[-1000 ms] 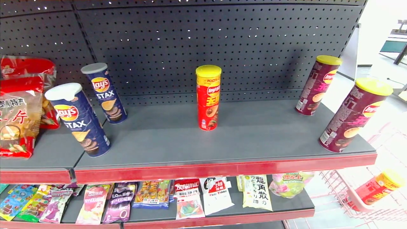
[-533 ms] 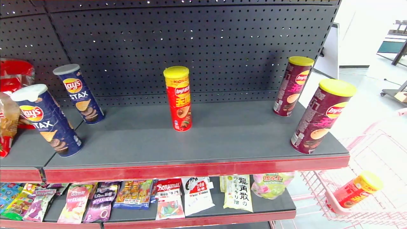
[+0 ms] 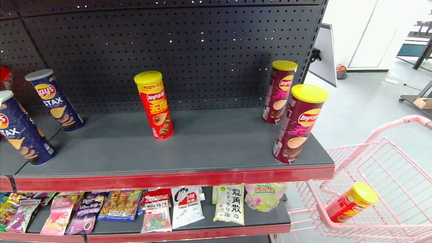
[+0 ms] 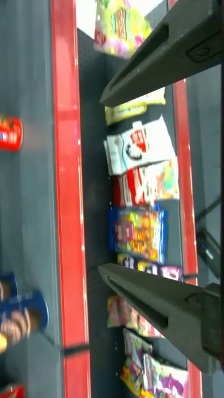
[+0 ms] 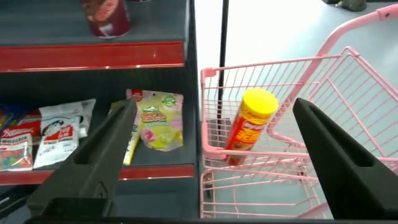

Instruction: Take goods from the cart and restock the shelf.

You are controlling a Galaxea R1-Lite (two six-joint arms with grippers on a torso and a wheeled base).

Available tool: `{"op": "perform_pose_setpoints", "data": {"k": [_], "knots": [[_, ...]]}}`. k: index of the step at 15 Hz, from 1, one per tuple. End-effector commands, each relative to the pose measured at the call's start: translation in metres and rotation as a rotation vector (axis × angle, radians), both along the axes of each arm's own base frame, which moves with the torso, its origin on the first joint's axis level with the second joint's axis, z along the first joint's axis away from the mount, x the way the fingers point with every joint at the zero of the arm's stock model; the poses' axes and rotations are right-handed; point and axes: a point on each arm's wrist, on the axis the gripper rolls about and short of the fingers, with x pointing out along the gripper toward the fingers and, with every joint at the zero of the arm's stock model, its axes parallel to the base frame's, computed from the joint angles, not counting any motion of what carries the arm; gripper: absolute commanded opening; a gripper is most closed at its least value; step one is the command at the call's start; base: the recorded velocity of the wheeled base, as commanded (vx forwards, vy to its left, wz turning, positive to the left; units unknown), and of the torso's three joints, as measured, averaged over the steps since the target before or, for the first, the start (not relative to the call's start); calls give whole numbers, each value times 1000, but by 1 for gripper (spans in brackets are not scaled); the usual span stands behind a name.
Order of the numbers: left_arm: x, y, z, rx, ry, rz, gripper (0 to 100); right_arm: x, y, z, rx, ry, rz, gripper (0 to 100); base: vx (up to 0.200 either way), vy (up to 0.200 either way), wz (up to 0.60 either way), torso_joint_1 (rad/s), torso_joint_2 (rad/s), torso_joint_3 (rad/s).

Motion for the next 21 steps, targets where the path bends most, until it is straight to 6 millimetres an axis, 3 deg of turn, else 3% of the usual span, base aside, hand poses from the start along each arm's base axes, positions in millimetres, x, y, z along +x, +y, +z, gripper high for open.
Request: {"op": "perform_pose_setpoints", "data": {"k": [1, 5, 13, 21], "knots": [[0, 0, 0, 0, 2, 0, 100, 0, 0, 0, 0, 0, 0, 100, 0, 0, 0, 0, 0, 0], [0, 0, 0, -2, 1, 2, 100, 0, 0, 0, -2, 0, 0, 100, 0, 0, 0, 0, 0, 0], [0, 0, 0, -2, 2, 2, 100, 0, 0, 0, 0, 0, 0, 100, 0, 0, -600, 4, 3, 1], [0, 0, 0, -2, 2, 2, 100, 0, 0, 0, 1, 0, -1, 100, 0, 0, 0, 0, 0, 0]]}}
